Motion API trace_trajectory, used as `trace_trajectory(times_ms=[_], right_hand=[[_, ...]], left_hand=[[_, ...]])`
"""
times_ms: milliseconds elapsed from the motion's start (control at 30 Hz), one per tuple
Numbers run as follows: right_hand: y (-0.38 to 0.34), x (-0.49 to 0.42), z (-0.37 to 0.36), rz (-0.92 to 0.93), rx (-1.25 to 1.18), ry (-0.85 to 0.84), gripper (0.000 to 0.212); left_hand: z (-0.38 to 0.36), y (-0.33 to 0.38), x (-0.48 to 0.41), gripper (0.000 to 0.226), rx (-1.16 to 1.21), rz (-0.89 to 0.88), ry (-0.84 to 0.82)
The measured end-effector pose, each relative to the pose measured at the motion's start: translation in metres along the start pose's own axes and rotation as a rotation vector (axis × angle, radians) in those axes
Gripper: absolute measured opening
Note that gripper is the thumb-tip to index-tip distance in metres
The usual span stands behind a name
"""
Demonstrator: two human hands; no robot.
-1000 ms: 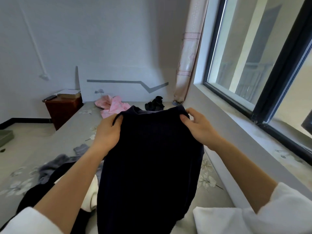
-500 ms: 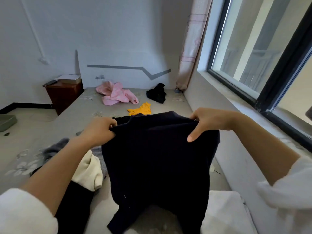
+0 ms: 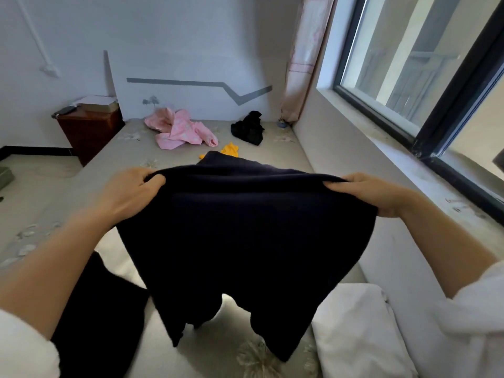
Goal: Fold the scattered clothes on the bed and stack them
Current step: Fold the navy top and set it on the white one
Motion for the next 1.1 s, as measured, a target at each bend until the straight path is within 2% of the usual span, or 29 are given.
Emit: trace_trajectory(times_ms=[67, 133, 200, 233, 300, 367, 467, 533, 567, 600, 667, 700, 733, 767, 867, 967, 1033, 1100], right_hand=[[-0.007, 0.004, 0.01, -0.064, 0.037, -0.139, 0.038], [-0.011, 0.006, 0.02, -0.138, 0.121, -0.217, 0.035], [-0.007, -0.005, 0.023, -0.202, 0.275, -0.141, 0.032], [-0.001, -0.018, 0.023, -0.224, 0.399, -0.058, 0.029], [0.01, -0.046, 0.017, -0.254, 0.685, 0.101, 0.021], [0.02, -0.07, 0.005, -0.257, 0.865, 0.252, 0.022], [0.031, -0.093, -0.01, -0.26, 0.932, 0.489, 0.013], [0.037, -0.105, -0.01, -0.331, 0.934, 0.603, 0.018], [0.037, -0.111, -0.009, -0.383, 0.869, 0.613, 0.021], [0.034, -0.115, -0.007, -0.42, 0.705, 0.604, 0.025], [0.025, -0.127, -0.005, -0.437, 0.105, 0.548, 0.024], [0.017, -0.131, -0.004, -0.426, -0.205, 0.539, 0.024], [0.01, -0.136, -0.001, -0.382, -0.406, 0.57, 0.025], [0.002, -0.139, 0.003, -0.31, -0.491, 0.628, 0.026], [-0.016, -0.135, 0.013, -0.057, -0.31, 0.82, 0.032], [-0.017, -0.125, 0.022, 0.136, -0.023, 0.941, 0.04], [-0.009, -0.12, 0.021, 0.2, 0.168, 0.97, 0.046], [0.006, -0.115, 0.016, 0.175, 0.32, 0.955, 0.049]], left_hand=[[0.016, -0.007, -0.009, 0.036, 0.063, 0.03, -0.119], [0.027, -0.013, -0.011, 0.041, 0.188, 0.074, -0.334], [0.031, -0.021, -0.015, 0.045, 0.173, 0.105, -0.527], [0.028, -0.024, -0.017, 0.04, 0.118, 0.119, -0.611], [0.013, -0.036, -0.026, 0.022, -0.006, 0.164, -0.647], [-0.008, -0.053, -0.044, 0.016, -0.137, 0.179, -0.496], [-0.037, -0.081, -0.069, 0.012, -0.413, 0.217, -0.186], [-0.05, -0.086, -0.077, 0.016, -0.41, 0.325, -0.097], [-0.056, -0.084, -0.08, 0.02, -0.204, 0.403, -0.091], [-0.06, -0.076, -0.081, 0.023, 0.088, 0.489, -0.096], [-0.066, -0.055, -0.087, 0.028, 0.66, 0.632, -0.11], [-0.067, -0.046, -0.094, 0.031, 0.797, 0.619, -0.089], [-0.065, -0.036, -0.101, 0.035, 0.851, 0.584, -0.046], [-0.062, -0.029, -0.109, 0.037, 0.866, 0.55, 0.028], [-0.046, -0.012, -0.126, 0.039, 0.929, 0.422, 0.217], [-0.036, -0.011, -0.128, 0.045, 0.931, 0.158, 0.338], [-0.039, -0.022, -0.115, 0.049, 0.935, -0.008, 0.37], [-0.052, -0.044, -0.098, 0.055, 0.851, -0.035, 0.41]])
Point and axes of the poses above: each hand's wrist, its own x-axis away from the middle knuckle, its own z-axis out of the back of the hand, y = z × x, the point moved 1 cm from there along -x, towards the middle knuckle, and after that the axes turned 4 degrees about -y, right-handed, at the moved point
